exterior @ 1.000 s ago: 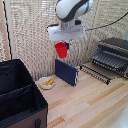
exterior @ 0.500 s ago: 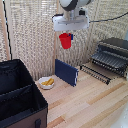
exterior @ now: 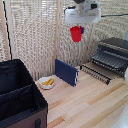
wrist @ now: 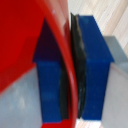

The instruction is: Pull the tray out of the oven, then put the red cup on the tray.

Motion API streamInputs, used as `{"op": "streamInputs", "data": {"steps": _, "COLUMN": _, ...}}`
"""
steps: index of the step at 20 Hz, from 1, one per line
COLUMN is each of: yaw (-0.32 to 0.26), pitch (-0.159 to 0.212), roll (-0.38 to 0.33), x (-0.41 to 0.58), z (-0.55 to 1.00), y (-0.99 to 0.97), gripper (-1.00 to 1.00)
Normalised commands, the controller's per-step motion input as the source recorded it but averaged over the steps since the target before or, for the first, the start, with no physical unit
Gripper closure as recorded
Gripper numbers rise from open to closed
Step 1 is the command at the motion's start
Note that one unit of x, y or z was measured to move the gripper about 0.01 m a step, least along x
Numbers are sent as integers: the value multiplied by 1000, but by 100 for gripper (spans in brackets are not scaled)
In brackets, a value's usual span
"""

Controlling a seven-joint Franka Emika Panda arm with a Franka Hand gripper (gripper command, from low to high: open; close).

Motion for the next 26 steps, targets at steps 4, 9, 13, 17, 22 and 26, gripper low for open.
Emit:
{"op": "streamInputs", "data": {"steps": 4, "yaw": -193, "pitch": 11, "roll": 0, "x": -1, "z": 164, "y": -668, "gripper": 100}}
{"op": "streamInputs", "data": {"steps": 9, "yaw": -179, "pitch": 0, "roll": 0, "x": 0, "z": 43, "y": -709, "gripper": 100}}
{"op": "streamInputs", "data": {"steps": 13, "yaw": -175, "pitch": 0, "roll": 0, "x": 0, "z": 0, "y": -721, "gripper": 100}}
{"op": "streamInputs", "data": {"steps": 17, "yaw": -168, "pitch": 0, "roll": 0, "x": 0, "z": 0, "y": -740, "gripper": 100}}
{"op": "streamInputs", "data": {"steps": 22, "yaw": -137, "pitch": 0, "roll": 15, "x": 0, "z": -14, "y": -797, "gripper": 100}}
{"op": "streamInputs", "data": {"steps": 26, "yaw": -130, "pitch": 0, "roll": 26, "x": 0, "z": -86, "y": -799, "gripper": 100}}
